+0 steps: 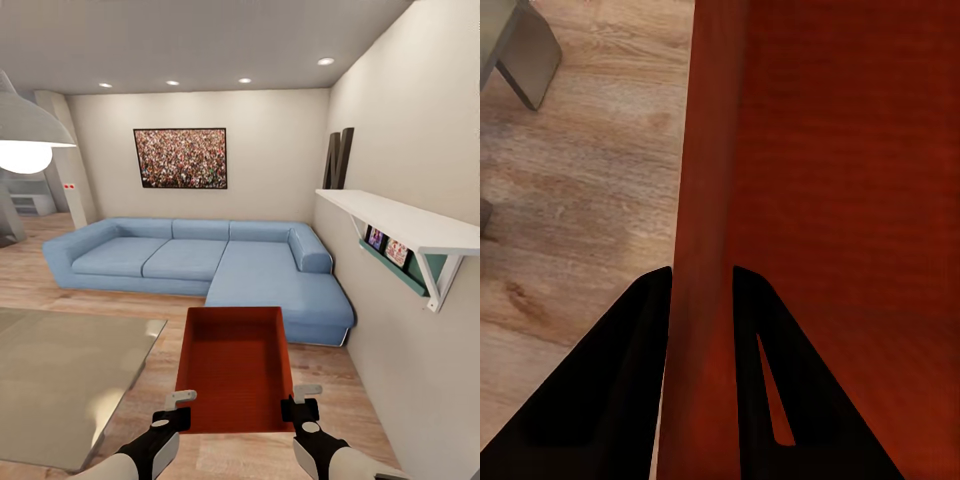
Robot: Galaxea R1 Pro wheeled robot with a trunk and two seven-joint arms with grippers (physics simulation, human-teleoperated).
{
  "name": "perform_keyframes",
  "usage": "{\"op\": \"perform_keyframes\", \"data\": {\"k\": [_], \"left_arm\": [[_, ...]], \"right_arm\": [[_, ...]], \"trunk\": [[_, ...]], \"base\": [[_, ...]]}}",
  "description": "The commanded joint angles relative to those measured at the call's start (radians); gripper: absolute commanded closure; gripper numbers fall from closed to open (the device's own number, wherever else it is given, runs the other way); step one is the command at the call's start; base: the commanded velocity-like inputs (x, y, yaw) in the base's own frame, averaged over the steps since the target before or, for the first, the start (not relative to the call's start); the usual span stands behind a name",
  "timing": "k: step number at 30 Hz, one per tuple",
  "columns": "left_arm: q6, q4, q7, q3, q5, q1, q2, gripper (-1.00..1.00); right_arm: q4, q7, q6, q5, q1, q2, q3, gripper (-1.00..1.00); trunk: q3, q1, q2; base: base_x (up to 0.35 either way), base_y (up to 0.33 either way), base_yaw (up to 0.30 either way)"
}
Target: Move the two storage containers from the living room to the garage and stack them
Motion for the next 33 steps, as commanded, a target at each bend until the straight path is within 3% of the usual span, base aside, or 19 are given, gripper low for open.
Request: {"op": "perform_keyframes", "data": {"k": [1, 33], "left_arm": [[-0.002, 0.000, 0.011, 0.006, 0.003, -0.001, 0.001, 1.00], [-0.002, 0.000, 0.007, 0.005, 0.003, -0.001, 0.001, 1.00]], "right_arm": [[0.000, -0.004, -0.003, 0.013, -0.001, 0.000, -0.041, 1.00], [0.000, -0.004, -0.003, 0.013, -0.001, 0.000, -0.041, 1.00]], "trunk": [[0.000, 0.000, -0.001], [0.051, 0.000, -0.001]], "base": [[0.000, 0.000, 0.000], [0.000, 0.000, 0.000]]}}
